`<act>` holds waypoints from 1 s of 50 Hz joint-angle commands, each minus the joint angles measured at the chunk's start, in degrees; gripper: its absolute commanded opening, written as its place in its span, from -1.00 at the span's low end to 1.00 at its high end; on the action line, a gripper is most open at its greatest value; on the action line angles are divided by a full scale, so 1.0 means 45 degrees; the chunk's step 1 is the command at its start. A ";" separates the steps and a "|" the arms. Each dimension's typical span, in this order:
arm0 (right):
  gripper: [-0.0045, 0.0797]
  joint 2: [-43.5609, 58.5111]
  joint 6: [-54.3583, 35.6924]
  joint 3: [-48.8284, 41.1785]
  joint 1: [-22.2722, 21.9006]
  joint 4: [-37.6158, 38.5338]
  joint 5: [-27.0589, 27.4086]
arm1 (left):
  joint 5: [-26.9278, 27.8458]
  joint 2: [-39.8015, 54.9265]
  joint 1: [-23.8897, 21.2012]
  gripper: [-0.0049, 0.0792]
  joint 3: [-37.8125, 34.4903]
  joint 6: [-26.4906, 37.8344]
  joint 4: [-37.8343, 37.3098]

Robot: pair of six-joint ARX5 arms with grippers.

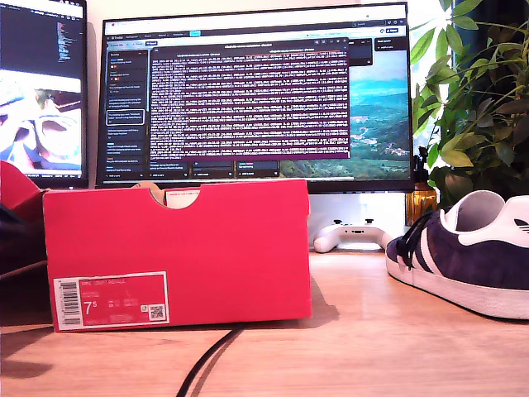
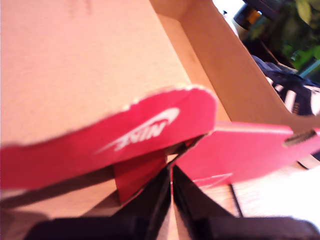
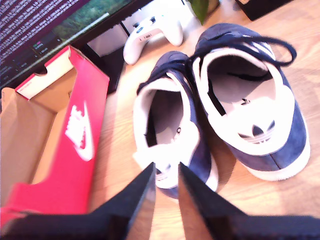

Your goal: Pack the blue shoes by picking the first shoe and placing it inside the red shoebox, left side, then picking and rotating the second shoe and placing it in the shoebox

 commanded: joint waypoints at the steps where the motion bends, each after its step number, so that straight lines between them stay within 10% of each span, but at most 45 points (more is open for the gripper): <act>1: -0.57 0.0976 -0.0403 0.0937 0.0058 -0.0733 -0.0039 | -0.0029 0.0345 -0.0112 -0.93 -0.0316 -0.0058 0.0656; 33: 0.42 1.1545 -0.2239 0.8267 0.2448 -0.4930 -0.0063 | -0.0019 0.0908 -0.0131 -0.93 -0.0282 -0.0015 0.1171; 50: 0.46 1.4484 -0.3011 0.9185 0.3570 -0.4357 0.0792 | -0.0024 0.0908 -0.0131 -0.93 -0.0282 -0.0015 0.1166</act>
